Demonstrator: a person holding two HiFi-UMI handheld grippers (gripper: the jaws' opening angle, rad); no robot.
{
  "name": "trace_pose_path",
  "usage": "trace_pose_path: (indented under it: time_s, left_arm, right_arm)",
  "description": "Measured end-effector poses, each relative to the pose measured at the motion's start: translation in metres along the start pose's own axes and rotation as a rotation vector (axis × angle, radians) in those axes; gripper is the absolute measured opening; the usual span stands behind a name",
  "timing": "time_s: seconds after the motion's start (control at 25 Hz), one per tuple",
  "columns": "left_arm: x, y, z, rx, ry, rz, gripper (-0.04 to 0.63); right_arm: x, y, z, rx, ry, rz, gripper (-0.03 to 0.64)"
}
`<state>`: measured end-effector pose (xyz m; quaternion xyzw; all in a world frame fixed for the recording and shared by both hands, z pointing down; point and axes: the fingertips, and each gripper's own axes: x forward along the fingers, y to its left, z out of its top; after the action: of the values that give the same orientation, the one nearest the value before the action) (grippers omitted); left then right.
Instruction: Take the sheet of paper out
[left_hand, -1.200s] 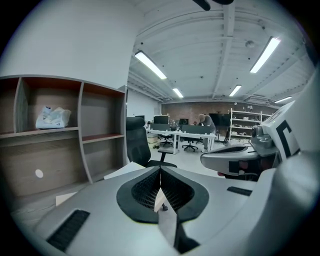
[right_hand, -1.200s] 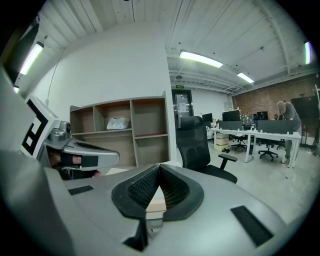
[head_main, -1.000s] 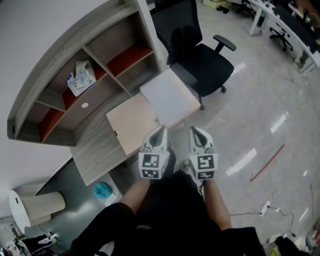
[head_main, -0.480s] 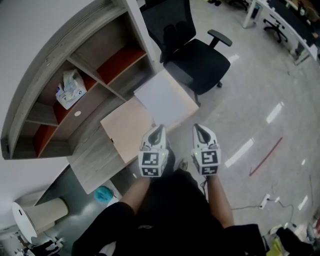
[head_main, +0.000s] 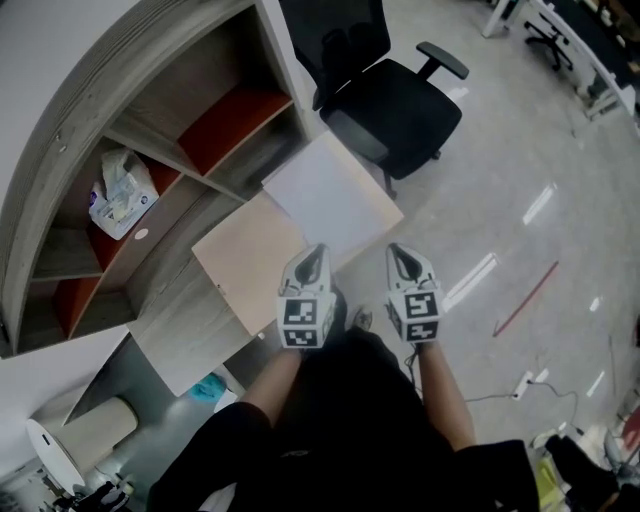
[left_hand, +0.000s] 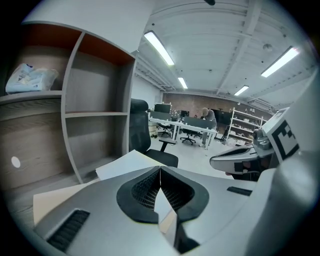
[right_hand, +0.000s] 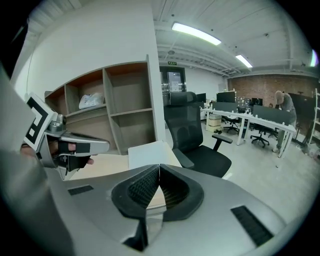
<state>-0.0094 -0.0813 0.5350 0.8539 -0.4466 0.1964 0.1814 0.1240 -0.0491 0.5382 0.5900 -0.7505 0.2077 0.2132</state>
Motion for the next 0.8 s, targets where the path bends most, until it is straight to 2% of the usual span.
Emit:
trace_pose_path:
  time_s: [0.52, 0.8]
  left_arm:
    - [0.051, 0.013, -0.022, 0.002, 0.094, -0.059, 0.043]
    - [0.071, 0.016, -0.028, 0.015, 0.135, -0.087, 0.043]
  right_arm:
    - [0.049, -0.02, -0.029, 0.089, 0.135, -0.013, 0.017]
    - [0.069, -0.037, -0.043, 0.245, 0.177, -0.029, 0.02]
